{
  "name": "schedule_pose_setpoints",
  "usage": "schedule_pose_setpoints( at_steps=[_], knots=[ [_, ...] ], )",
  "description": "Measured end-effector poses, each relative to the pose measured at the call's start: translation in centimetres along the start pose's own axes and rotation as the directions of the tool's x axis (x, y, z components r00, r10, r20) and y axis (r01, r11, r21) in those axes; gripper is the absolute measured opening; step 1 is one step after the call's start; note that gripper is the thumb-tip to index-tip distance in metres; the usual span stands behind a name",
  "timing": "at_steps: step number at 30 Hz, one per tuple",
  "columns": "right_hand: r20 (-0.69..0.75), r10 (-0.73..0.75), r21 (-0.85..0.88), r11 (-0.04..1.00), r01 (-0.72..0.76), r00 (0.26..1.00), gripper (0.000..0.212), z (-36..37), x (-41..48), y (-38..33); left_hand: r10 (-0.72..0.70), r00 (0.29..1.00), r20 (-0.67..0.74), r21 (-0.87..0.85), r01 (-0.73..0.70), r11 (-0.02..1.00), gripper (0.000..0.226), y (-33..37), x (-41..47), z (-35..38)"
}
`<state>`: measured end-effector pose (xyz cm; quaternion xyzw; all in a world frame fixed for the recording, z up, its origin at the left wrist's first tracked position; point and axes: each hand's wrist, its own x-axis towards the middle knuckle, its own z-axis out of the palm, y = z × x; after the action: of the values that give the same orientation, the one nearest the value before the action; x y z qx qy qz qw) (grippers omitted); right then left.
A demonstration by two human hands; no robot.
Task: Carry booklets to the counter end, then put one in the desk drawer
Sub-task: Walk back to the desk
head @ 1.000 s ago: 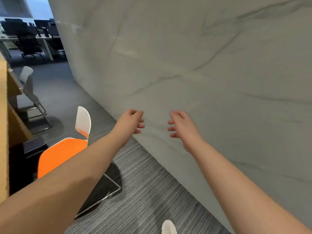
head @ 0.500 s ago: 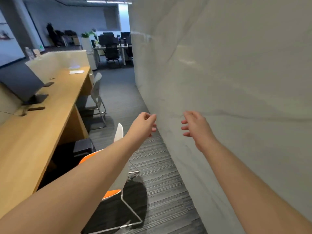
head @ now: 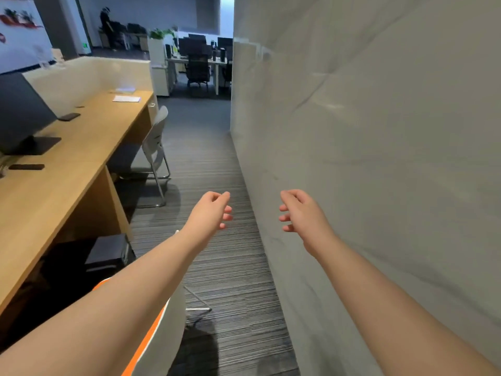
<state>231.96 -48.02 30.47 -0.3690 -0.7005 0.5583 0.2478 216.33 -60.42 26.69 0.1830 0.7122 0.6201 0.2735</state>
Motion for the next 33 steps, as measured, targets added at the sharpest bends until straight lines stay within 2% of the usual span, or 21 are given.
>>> schedule_pose_setpoints(
  at_steps=[4, 7, 14, 20, 27, 33],
  knots=[
    [-0.035, -0.007, -0.005, 1.0, 0.007, 0.999, 0.017, -0.1, 8.2, -2.1, -0.002, 1.0, 0.003, -0.01, 0.002, 1.0, 0.024, 2.3, 8.0, 1.2],
    [-0.01, -0.014, 0.009, 1.0, 0.014, 1.0, 0.016, 1.1, 13.8, -3.2, 0.021, 1.0, -0.008, -0.011, -0.021, 1.0, 0.025, 4.4, 12.6, 1.8],
    [0.134, -0.045, 0.017, 0.999, 0.043, 0.99, 0.015, 7.1, 28.4, -3.8, -0.034, 0.993, -0.115, -0.038, 0.03, 0.999, 0.025, 5.4, 24.5, 0.2],
    [0.253, -0.11, 0.053, 0.994, 0.099, 0.961, 0.016, 12.6, 43.6, -5.9, -0.008, 0.972, -0.234, 0.023, 0.014, 1.0, 0.035, 8.8, 36.8, -1.2],
    [0.386, -0.143, 0.037, 0.989, 0.14, 0.911, 0.021, 21.1, 56.8, -10.3, -0.026, 0.917, -0.398, 0.045, 0.048, 0.998, 0.015, 11.1, 46.8, -3.0],
    [0.488, -0.152, -0.013, 0.983, 0.182, 0.859, 0.023, 27.7, 64.8, -11.5, -0.041, 0.88, -0.472, -0.013, 0.04, 0.999, 0.013, 11.8, 56.4, -7.2]
  ],
)
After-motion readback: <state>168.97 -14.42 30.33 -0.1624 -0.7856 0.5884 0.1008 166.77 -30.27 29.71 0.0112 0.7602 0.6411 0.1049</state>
